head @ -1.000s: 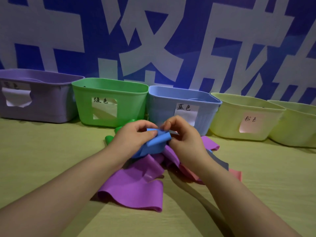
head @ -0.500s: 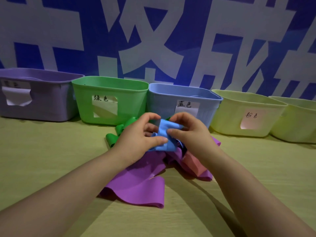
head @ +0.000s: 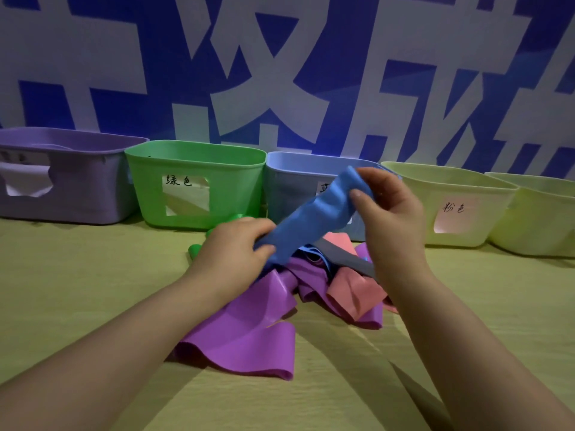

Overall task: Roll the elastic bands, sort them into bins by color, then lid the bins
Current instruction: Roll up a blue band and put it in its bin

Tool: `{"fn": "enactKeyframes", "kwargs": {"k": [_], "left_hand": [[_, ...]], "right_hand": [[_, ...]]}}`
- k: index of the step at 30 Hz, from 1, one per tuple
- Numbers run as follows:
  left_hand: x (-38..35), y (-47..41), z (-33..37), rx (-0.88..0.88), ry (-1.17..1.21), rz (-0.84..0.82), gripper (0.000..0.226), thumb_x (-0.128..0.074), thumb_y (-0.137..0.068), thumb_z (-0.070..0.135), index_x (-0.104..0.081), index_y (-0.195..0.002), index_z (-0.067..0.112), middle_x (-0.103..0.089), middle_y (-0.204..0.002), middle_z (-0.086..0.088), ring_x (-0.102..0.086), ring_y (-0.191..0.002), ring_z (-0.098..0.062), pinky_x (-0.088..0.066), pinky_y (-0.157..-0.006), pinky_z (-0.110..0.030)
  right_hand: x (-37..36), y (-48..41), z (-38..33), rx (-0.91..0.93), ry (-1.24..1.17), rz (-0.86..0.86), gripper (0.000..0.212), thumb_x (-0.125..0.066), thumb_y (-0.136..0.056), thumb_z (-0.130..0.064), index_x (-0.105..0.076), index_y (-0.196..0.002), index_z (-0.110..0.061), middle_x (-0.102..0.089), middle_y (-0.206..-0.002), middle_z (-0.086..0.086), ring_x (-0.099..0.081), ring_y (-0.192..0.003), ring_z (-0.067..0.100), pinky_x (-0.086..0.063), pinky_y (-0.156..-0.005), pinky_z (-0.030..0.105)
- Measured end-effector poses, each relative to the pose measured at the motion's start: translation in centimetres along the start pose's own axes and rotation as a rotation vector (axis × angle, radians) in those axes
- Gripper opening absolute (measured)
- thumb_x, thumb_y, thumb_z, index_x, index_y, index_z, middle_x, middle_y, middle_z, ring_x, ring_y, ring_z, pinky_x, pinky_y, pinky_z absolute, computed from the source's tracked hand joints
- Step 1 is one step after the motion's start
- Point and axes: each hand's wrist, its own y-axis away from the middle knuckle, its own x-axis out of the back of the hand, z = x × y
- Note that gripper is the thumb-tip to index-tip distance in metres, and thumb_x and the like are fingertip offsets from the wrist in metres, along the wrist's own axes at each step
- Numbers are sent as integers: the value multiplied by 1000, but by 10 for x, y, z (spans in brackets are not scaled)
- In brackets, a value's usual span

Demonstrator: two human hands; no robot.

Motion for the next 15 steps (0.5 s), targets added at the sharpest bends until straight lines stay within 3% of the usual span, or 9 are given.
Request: {"fn": "enactKeyframes", "kwargs": {"k": [4,7,9,12,15], "left_hand": [[1,0,-7,134,101,-89,11,-70,-78,29,-64,-86,23,-65,-88,5,-58,-86,-14,-41,-74,-24],[-2,5,1,64,142,-259,29,-72,-76,35,-65,-102,23,-65,-91,9,-57,-83,-4,-37,-65,-11],[-4,6,3,-23,21,-264,31,-69,-80,35,-65,-107,20,-67,-97,3,-58,-90,-10,-33,-63,-19],[-1,1,-8,47,-13,-126,33,-47,-71,32,-68,-90,14,-69,-86,-7,-61,-86,-26,-35,-64,-31],[1,-8,-15,130,-93,-87,20,-57,-81,27,-67,-91,13,-68,-84,-8,-59,-85,-27,-36,-65,-33]], "right_hand": [[9,-7,-6,45,-57,184,30,-56,-84,7,-62,-87,-22,-64,-83,-10,-59,-73,-5,-49,-75,14],[10,-7,-5,43,-40,246,27,-57,-85,5,-62,-88,-22,-64,-84,-9,-59,-74,-4,-49,-74,15],[12,-7,-3,35,-28,280,23,-57,-85,3,-63,-92,-18,-64,-86,-8,-59,-77,-2,-50,-76,16],[15,-7,0,19,-18,311,20,-57,-86,2,-63,-99,-13,-64,-90,-7,-60,-82,0,-52,-81,20],[17,-9,3,12,-12,356,20,-56,-87,1,-63,-100,-13,-64,-91,-7,-60,-84,3,-52,-82,21]]}}
